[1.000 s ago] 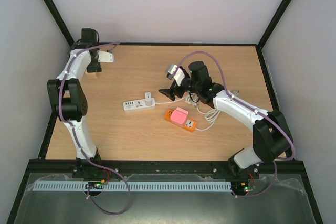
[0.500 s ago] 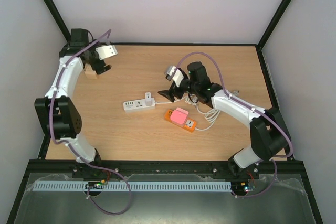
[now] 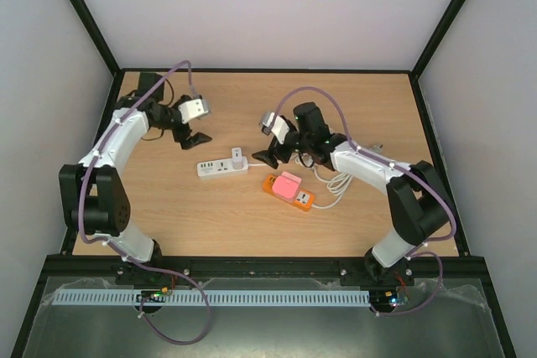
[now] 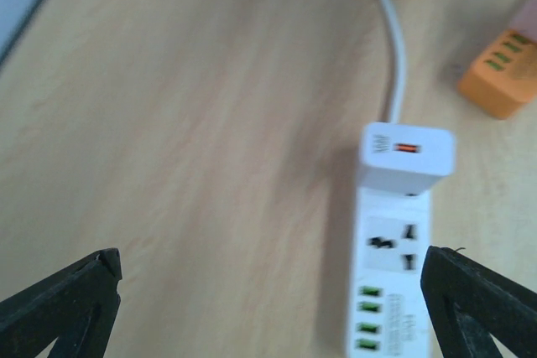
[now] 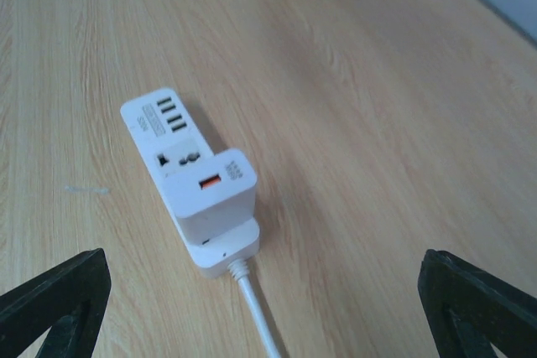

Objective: Pull the plug off the socket

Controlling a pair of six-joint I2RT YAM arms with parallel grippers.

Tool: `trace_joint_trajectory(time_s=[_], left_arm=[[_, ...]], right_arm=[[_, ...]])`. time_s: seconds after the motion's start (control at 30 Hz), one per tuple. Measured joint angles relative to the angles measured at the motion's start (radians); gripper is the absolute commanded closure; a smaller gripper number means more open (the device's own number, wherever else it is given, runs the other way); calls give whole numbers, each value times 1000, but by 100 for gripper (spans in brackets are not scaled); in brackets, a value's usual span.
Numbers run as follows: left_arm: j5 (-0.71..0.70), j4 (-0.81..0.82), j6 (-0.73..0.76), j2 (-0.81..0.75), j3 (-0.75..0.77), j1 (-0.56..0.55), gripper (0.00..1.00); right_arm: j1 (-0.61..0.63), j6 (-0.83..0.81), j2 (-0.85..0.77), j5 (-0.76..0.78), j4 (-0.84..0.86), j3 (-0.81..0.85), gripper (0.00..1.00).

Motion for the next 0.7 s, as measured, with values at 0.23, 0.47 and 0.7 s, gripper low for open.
trace_joint_trajectory(time_s=[0.23,0.47,0.7], left_arm=[[19,44,-37,1,-154,-102,8],[-10,105,-62,16,-192,-209,13],[-30,155,-74,41,-230,-248,15]], right_arm=[[-7,-4,95,-29,-39,20,0],[-13,-50,166,-84,-59,31,3],[-27,-116,204,-153,-74,48,7]])
